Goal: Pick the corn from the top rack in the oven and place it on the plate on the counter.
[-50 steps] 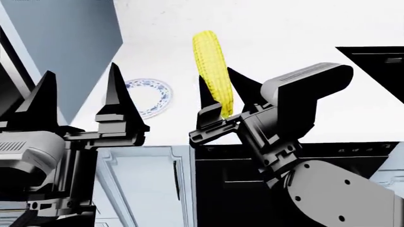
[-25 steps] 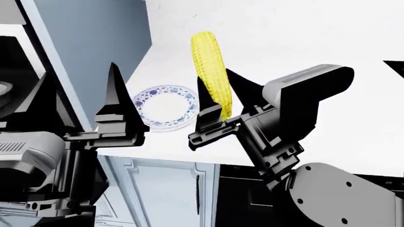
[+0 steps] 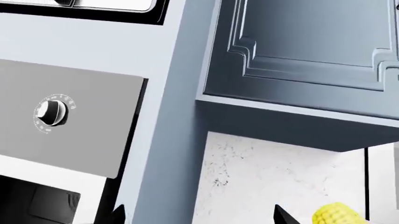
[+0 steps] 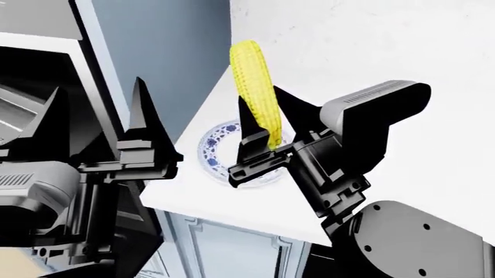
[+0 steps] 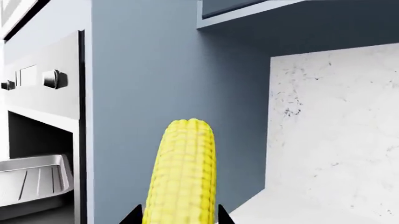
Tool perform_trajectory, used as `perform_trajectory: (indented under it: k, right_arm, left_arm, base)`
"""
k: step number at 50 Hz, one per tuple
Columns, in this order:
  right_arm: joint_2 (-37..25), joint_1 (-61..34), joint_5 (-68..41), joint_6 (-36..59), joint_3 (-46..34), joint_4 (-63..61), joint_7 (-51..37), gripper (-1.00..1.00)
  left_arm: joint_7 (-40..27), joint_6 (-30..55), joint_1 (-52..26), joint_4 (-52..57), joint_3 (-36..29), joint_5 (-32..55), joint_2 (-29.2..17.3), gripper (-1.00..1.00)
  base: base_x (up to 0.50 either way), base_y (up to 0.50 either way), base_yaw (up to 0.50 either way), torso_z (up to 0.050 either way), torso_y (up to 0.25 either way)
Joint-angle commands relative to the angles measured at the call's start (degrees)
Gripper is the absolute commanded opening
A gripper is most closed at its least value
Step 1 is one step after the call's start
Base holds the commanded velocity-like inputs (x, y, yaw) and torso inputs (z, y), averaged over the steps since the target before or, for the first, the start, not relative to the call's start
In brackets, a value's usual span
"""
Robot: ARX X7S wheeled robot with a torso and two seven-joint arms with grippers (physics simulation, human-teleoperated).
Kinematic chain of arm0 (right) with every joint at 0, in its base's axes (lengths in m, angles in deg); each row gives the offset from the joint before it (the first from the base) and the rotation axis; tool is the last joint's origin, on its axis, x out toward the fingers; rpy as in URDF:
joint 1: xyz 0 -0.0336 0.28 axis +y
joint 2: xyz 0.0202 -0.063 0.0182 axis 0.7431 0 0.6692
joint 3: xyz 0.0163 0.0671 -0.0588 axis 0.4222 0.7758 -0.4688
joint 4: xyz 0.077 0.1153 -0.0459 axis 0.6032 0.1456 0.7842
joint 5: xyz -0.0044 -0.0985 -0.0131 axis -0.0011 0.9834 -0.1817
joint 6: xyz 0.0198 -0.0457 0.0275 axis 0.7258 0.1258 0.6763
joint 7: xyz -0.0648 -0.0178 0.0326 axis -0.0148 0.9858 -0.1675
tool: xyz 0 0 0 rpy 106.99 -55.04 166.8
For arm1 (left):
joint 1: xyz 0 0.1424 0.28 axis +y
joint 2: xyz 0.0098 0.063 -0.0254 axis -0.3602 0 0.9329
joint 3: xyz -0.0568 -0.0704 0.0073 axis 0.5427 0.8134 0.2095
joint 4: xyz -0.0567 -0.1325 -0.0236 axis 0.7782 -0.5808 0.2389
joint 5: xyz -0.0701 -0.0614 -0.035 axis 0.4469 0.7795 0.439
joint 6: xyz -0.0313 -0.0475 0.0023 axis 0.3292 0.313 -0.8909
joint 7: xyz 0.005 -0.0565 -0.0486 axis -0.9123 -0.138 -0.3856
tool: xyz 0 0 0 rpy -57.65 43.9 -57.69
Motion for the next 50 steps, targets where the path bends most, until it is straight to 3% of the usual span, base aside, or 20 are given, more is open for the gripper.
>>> perform_trajectory:
  k: [1,8,16,36,50]
  right_arm:
    - [0.2,-0.5,0.9,0.4,0.5,-0.3,0.5,-1.0]
    - [0.0,-0.3,1.7,0.3,0.2,-0.5,0.2,-1.0]
    - [0.2,-0.4,-0.5,1.2,0.2,0.5,-0.2,-1.0]
    - [-0.1,0.2,-0.4,0.2,0.1,-0.4,0.5,-1.0]
    - [0.0,-0.1,0.0,0.5,-0.6,-0.4,0.3,-1.0]
  left_arm:
    - [-0.2,-0.1,-0.1,0.0,0.1,0.2,-0.2,1.0]
    - [-0.3,-0.2,-0.1,0.0,-0.1,0.1,-0.3,1.0]
    - [-0.3,-0.3,-0.2,-0.1,-0.2,0.2,-0.4,1.0]
    - [-0.6,-0.5,-0.2,-0.1,-0.6,0.1,-0.5,1.0]
    - [-0.5,-0.9,-0.1,-0.3,-0.7,0.3,-0.7,1.0]
  base:
    - [0.27,0.07,0.46,0.0,0.0]
    - [0.27,0.07,0.43,0.0,0.001]
    - [0.13,0.04,0.01,0.0,0.001]
    - [0.18,-0.44,0.0,0.0,0.0]
    - [0.17,0.04,0.0,0.0,0.001]
